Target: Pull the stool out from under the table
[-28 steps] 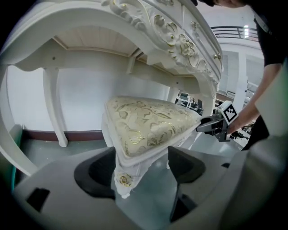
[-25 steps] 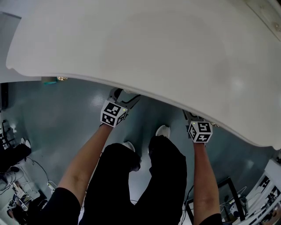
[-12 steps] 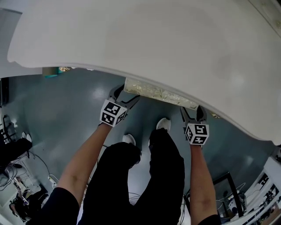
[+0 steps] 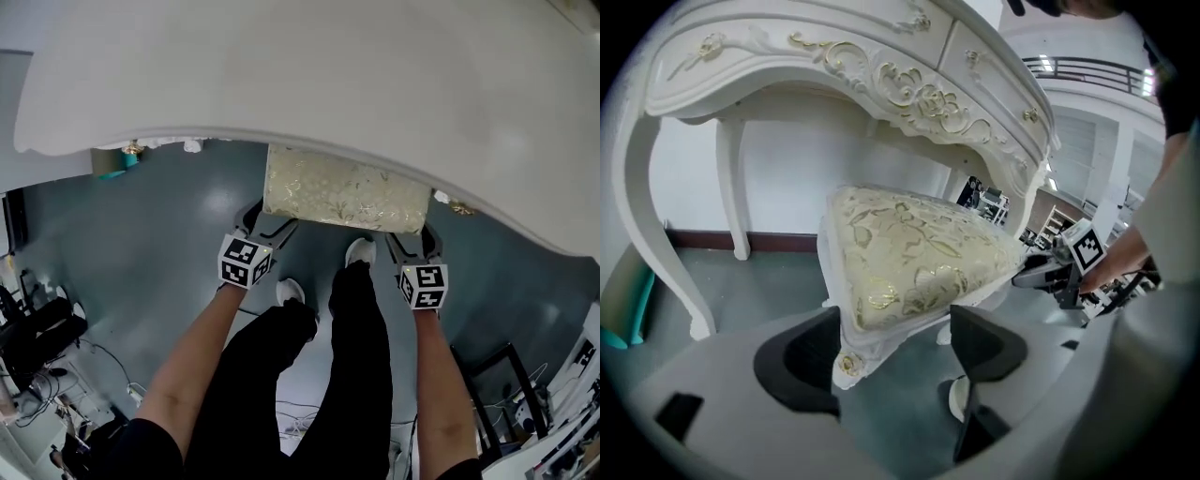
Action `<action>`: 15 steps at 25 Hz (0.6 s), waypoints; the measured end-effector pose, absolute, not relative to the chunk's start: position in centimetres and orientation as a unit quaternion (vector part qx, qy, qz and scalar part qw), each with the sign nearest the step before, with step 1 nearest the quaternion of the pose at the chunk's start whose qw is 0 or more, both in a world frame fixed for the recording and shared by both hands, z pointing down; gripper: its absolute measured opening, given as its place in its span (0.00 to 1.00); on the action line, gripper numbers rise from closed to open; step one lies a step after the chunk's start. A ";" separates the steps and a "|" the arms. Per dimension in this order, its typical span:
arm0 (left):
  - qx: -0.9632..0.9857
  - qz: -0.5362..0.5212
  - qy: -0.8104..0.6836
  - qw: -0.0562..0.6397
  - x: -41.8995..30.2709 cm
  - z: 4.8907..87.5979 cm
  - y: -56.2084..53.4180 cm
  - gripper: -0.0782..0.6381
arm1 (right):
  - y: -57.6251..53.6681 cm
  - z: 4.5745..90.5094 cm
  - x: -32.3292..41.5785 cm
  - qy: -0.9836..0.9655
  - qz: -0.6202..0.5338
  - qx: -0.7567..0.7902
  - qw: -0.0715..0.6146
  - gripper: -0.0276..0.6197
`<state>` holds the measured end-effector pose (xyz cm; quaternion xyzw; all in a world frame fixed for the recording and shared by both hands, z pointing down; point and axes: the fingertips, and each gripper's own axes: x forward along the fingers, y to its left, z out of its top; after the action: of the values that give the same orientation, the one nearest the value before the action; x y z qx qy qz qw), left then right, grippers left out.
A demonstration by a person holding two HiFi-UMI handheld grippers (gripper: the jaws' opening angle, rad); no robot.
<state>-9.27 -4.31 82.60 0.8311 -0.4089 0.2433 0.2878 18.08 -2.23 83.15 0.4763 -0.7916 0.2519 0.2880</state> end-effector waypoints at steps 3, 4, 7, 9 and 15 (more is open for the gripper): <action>0.827 0.240 -0.414 0.296 -9.1 82.7 -3.3 0.62 | -1.2 83.3 18.2 -0.789 0.256 0.478 0.289 0.59; 0.827 0.241 -0.414 0.296 -9.1 82.7 -3.0 0.62 | -1.0 83.3 18.2 -0.787 0.258 0.479 0.290 0.59; 0.824 0.241 -0.414 0.304 -9.1 82.6 -2.4 0.62 | -0.4 83.3 18.2 -0.787 0.259 0.474 0.298 0.59; 0.819 0.240 -0.418 0.311 -9.1 82.6 -1.8 0.62 | 0.2 83.4 18.2 -0.786 0.260 0.471 0.304 0.59; 0.817 0.245 -0.418 0.312 -9.2 82.6 0.4 0.62 | 2.6 83.5 18.1 -0.778 0.268 0.481 0.304 0.59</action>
<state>-9.22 0.39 82.64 0.8173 -0.4179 0.2447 0.3122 18.05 2.60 83.50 0.4805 -0.7777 0.2680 0.3040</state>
